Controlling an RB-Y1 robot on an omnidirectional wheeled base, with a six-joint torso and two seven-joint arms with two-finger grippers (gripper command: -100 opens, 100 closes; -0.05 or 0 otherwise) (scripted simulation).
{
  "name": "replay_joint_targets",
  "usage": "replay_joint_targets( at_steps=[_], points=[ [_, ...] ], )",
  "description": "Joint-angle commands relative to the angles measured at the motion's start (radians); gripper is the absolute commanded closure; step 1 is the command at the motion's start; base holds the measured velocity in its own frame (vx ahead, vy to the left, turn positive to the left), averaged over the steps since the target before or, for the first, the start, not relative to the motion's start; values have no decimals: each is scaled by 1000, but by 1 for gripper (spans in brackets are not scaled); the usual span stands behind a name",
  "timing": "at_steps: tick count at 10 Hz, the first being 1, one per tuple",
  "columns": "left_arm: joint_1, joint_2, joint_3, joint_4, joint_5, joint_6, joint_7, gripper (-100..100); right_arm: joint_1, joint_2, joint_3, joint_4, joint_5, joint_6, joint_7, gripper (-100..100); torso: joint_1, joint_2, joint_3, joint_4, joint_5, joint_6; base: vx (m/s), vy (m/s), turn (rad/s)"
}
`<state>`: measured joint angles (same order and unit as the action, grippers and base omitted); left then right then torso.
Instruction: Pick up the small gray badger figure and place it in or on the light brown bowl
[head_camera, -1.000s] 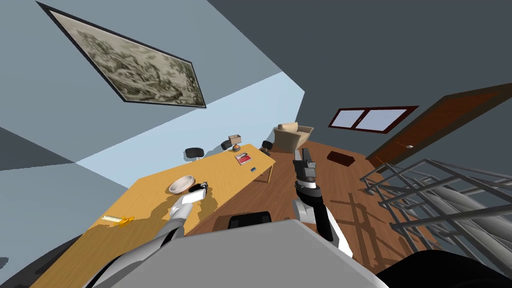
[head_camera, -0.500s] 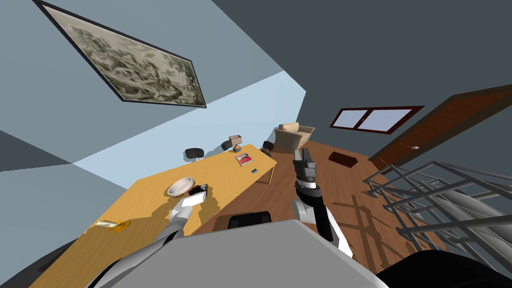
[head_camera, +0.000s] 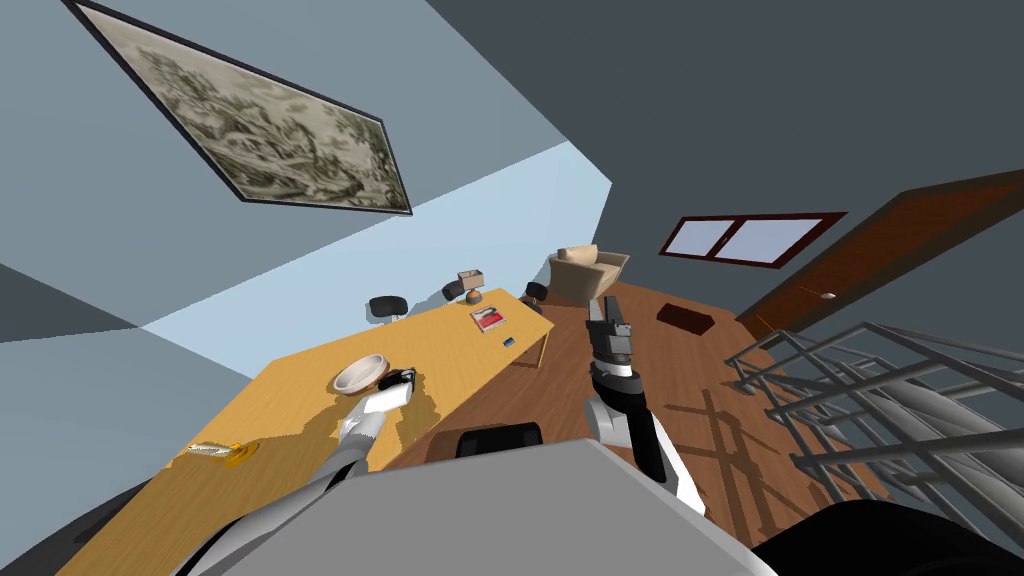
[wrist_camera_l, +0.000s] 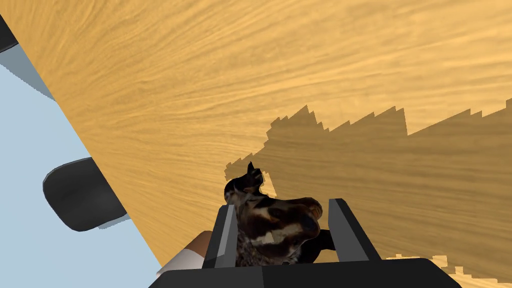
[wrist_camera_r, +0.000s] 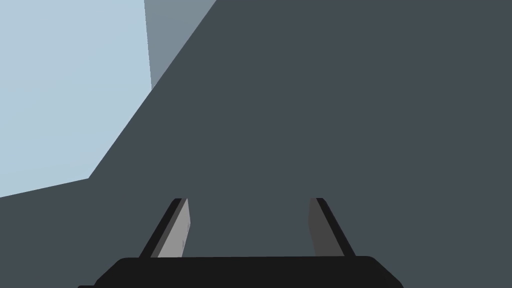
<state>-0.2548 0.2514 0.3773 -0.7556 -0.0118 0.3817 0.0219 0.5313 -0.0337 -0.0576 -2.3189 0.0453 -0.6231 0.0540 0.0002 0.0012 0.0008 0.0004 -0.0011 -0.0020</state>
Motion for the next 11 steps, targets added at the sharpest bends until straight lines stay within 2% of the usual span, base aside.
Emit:
replay_joint_targets(
  at_steps=[1,2,3,4,5,6,7,8,9,11],
  points=[
    [-18,10,7,-8,5,30,-5,100,0,0,0,0,0,0,0,0,0,0,0,0,0,0,-80,-37,-24],
    [-23,12,9,-15,5,43,-6,100,0,0,0,0,0,0,0,0,-2,4,2,1,-1,0,-117,-51,-17],
    [-20,16,5,-7,13,29,-8,100,0,0,0,0,0,0,0,0,-4,7,4,1,-1,0,-49,-21,-2],
    [-21,15,5,-6,13,32,-9,0,0,0,0,0,0,0,0,0,-3,5,3,1,-1,0,-9,-5,2],
    [-29,34,32,-7,-5,12,-5,100,0,0,0,0,0,0,0,0,-2,3,2,1,-1,0,-82,-86,-88],
    [-32,43,44,-5,-13,3,-4,100,0,0,0,0,0,0,0,0,-6,5,3,2,-2,0,-127,-111,-108],
    [-37,62,73,-1,-32,-19,-1,100,0,0,0,0,0,0,0,0,-9,9,5,3,-3,0,-140,-97,-149],
    [-37,62,73,-1,-32,-19,-1,100,0,0,0,0,0,0,0,0,-9,11,7,4,-4,0,-90,-67,-55],
    [-43,85,107,5,-54,-44,3,100,0,0,0,0,0,0,0,0,-7,10,7,4,-4,0,-80,-73,-131],
    [-43,85,107,5,-54,-44,3,100,0,0,0,0,0,0,0,0,-7,8,6,4,-4,0,-34,-42,-28]
  ],
)
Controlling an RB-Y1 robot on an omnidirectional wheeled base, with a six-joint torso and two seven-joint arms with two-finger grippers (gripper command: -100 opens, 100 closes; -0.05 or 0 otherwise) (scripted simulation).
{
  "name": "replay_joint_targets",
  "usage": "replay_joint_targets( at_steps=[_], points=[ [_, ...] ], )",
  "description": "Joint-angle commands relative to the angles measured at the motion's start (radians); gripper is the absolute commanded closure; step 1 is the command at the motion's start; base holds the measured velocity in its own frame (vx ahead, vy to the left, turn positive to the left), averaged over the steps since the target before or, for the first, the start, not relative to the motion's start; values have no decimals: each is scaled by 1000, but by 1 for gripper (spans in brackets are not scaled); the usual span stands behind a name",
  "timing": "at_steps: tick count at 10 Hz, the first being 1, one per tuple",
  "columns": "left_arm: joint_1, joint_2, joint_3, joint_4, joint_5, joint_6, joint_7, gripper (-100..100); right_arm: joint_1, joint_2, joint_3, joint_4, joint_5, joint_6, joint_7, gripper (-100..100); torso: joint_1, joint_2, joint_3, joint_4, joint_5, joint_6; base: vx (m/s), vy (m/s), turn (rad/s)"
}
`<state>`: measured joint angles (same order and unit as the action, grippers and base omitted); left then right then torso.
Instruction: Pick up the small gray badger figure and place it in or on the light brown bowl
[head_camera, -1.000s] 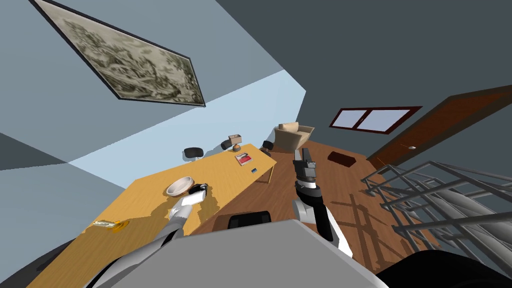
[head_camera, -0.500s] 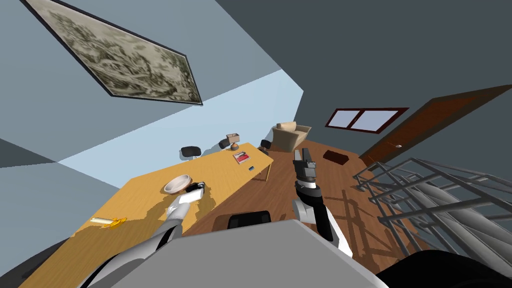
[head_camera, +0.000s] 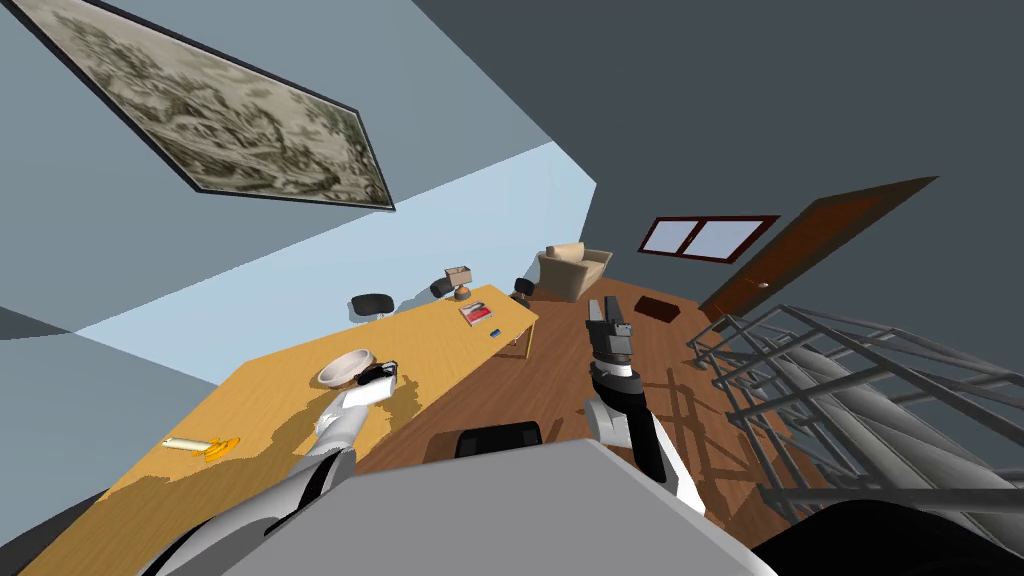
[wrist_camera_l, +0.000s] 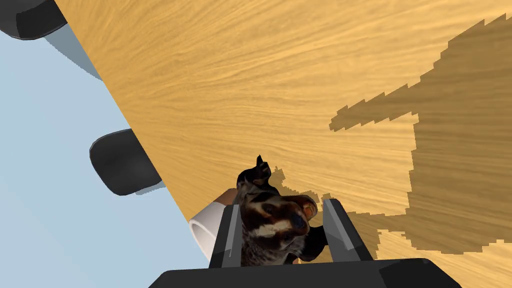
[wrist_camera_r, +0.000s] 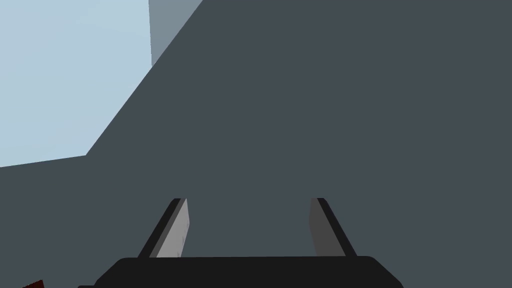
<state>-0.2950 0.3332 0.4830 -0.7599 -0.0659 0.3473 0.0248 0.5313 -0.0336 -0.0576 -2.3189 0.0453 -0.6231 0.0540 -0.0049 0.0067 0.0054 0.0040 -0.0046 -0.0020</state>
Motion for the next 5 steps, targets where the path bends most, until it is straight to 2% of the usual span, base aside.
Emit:
replay_joint_targets(
  at_steps=[1,2,4,5],
  points=[
    [-10,27,39,16,-24,-37,4,100,0,0,0,0,0,0,0,0,0,0,0,0,0,0,-43,-53,-151],
    [-13,40,59,20,-37,-51,6,100,0,0,0,0,0,0,0,0,-1,0,0,1,-1,1,-74,-82,-205],
    [-13,40,59,20,-37,-51,6,100,0,0,0,0,0,0,0,0,-3,2,1,1,-1,0,-30,-40,-3],
    [-21,66,100,26,-62,-81,9,100,0,0,0,0,0,0,0,0,0,1,1,0,-1,0,-38,-58,-178]
  ],
)
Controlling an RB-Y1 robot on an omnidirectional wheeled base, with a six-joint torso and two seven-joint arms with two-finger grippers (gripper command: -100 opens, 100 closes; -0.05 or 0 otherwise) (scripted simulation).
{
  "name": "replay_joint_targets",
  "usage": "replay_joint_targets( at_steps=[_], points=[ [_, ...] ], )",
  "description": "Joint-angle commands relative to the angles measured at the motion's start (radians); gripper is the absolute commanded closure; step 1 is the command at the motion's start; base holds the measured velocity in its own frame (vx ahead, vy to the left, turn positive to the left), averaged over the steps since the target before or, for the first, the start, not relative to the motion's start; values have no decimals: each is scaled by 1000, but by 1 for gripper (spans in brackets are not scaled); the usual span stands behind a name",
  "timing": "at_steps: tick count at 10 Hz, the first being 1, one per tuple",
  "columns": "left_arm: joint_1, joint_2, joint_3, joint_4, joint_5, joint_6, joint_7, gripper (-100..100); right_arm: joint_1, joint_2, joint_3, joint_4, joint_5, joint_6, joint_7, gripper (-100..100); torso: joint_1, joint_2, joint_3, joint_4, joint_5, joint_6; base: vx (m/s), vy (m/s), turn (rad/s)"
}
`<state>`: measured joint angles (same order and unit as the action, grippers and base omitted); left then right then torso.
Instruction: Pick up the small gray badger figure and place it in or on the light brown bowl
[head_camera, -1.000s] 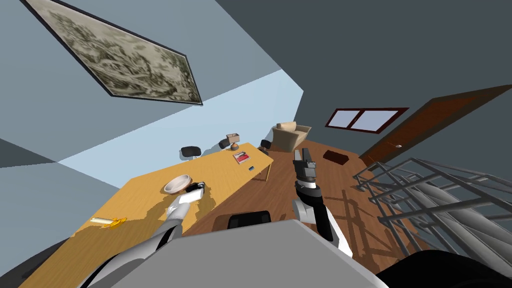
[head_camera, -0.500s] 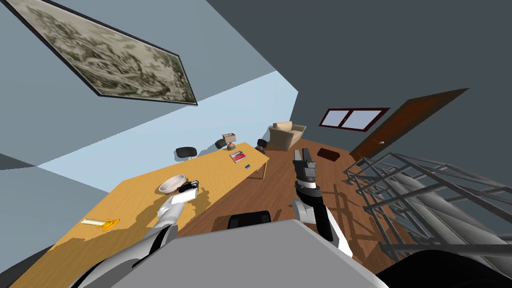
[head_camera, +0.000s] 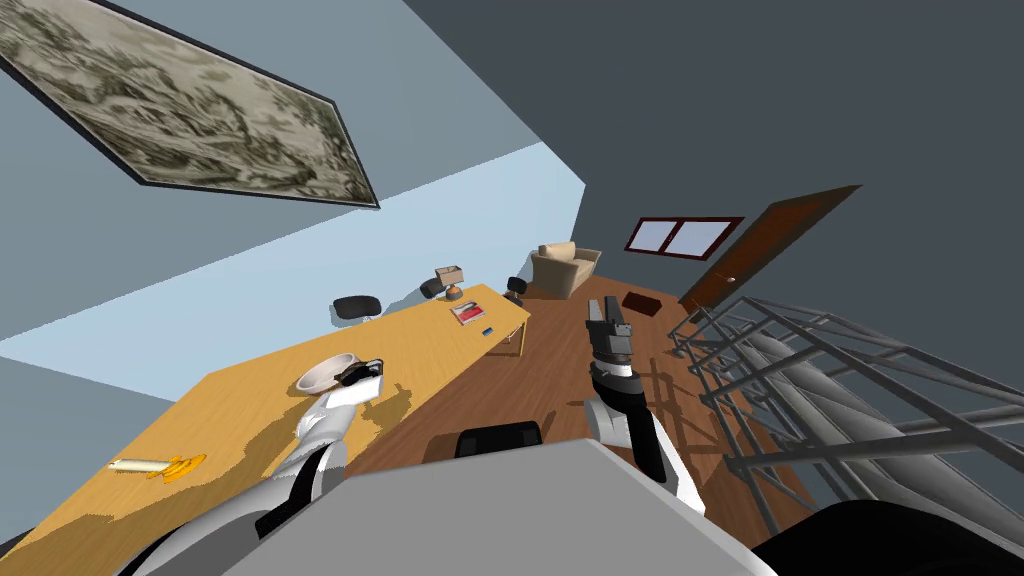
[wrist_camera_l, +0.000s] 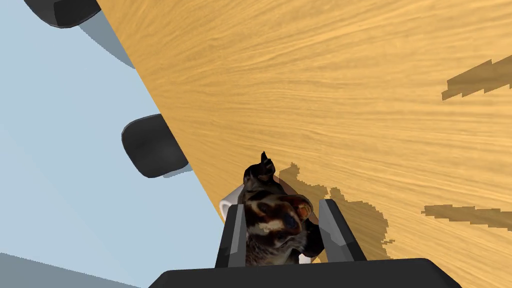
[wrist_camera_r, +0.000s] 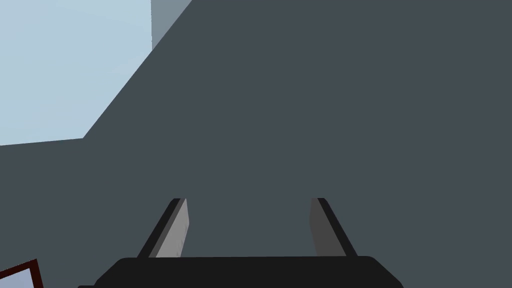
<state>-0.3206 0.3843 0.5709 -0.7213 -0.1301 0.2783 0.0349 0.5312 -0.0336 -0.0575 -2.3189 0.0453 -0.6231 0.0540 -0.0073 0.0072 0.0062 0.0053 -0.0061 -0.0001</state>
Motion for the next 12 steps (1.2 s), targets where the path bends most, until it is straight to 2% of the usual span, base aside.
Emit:
replay_joint_targets(
  at_steps=[1,2,3,4,5,6,7,8,12],
  points=[
    [1,27,33,-9,-10,-26,0,100,0,0,0,0,0,0,0,0,0,0,0,0,0,0,-48,-84,-207],
    [1,27,33,7,-10,-26,0,100,0,0,0,0,0,0,0,0,-2,1,0,0,-1,-1,-28,-52,-27],
    [1,27,33,-9,-10,-26,0,100,0,0,0,0,0,0,0,0,-1,1,1,0,0,-2,-14,-18,38],
    [-7,53,74,-2,-35,-54,4,100,0,0,0,0,0,0,0,0,1,1,0,0,0,-2,-32,-50,-156],
    [-7,53,74,-2,-35,-54,4,100,0,0,0,0,0,0,0,0,0,1,1,1,-1,-1,-31,-45,-90],
    [-13,78,114,7,-60,-76,10,100,0,0,0,0,0,0,0,0,-1,1,1,1,-1,-1,-32,-54,-170],
    [-14,90,133,12,-74,-86,15,100,0,0,0,0,0,0,0,0,-2,2,2,1,-2,-1,-23,-56,-157],
    [-14,90,133,12,-74,-86,15,100,0,0,0,0,0,0,0,0,-2,2,2,1,-2,-2,-7,-29,-27],
    [-9,146,220,53,-145,-106,54,100,0,0,0,0,0,0,0,0,0,-1,0,1,-3,-1,17,-9,-114]
  ],
)
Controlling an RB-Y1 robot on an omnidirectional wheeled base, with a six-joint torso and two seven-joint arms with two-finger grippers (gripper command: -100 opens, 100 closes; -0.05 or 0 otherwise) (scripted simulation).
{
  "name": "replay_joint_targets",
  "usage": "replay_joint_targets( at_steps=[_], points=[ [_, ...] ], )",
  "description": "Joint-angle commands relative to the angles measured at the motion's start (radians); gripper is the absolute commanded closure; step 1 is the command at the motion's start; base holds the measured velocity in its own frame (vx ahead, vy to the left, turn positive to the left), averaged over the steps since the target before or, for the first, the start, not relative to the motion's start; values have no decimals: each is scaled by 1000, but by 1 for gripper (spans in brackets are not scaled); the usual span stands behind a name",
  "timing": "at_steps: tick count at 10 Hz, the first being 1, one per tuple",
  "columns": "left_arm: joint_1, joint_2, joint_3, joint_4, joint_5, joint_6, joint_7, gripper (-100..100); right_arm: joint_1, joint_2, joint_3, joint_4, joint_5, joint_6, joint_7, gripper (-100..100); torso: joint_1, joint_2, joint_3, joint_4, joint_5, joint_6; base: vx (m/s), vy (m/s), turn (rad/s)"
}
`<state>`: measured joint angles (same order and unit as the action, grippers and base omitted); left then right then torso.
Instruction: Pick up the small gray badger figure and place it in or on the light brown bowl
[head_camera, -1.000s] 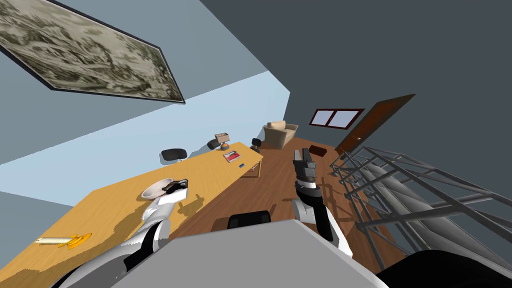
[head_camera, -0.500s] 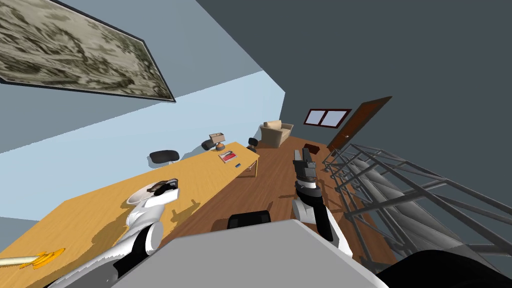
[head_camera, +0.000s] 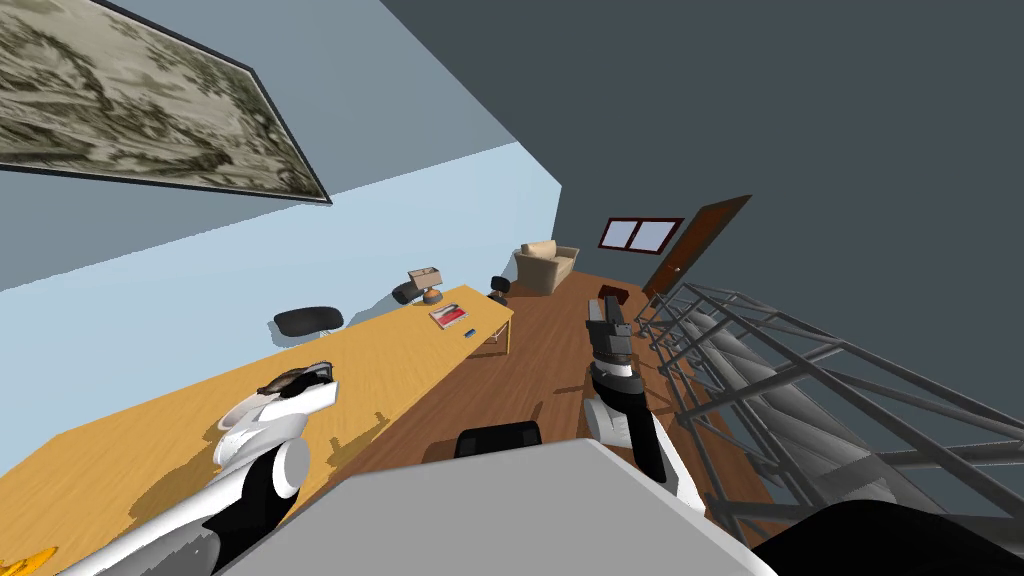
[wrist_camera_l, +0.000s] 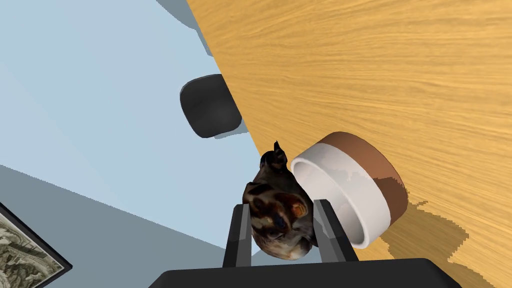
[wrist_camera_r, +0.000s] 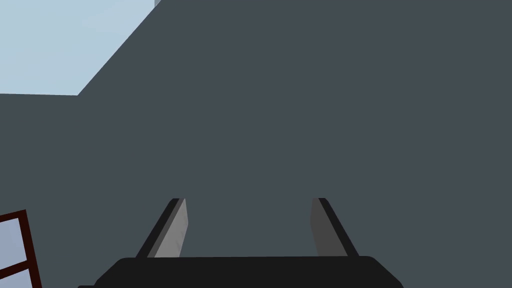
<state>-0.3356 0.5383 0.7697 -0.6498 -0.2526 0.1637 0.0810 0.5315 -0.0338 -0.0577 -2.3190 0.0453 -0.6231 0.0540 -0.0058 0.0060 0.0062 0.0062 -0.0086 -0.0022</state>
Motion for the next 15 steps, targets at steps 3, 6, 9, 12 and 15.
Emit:
replay_joint_targets(
  at_steps=[3,6,9,12,15],
  points=[
    [15,11,50,2,-52,12,28,100,0,0,0,0,0,0,0,0,2,0,0,0,1,0,37,29,-43],
    [32,37,89,37,-95,26,64,100,0,0,0,0,0,0,0,0,2,0,0,0,1,-1,45,45,-45],
    [52,61,124,73,-139,44,101,100,0,0,0,0,0,0,0,0,0,0,0,0,0,0,50,37,-49],
    [65,77,147,96,-167,56,124,100,0,0,0,0,0,0,0,0,3,-2,-1,0,-1,-1,67,70,-35],
    [83,97,177,126,-204,71,155,100,0,0,0,0,0,0,0,0,-3,3,2,1,-2,0,18,33,-28]
  ],
)
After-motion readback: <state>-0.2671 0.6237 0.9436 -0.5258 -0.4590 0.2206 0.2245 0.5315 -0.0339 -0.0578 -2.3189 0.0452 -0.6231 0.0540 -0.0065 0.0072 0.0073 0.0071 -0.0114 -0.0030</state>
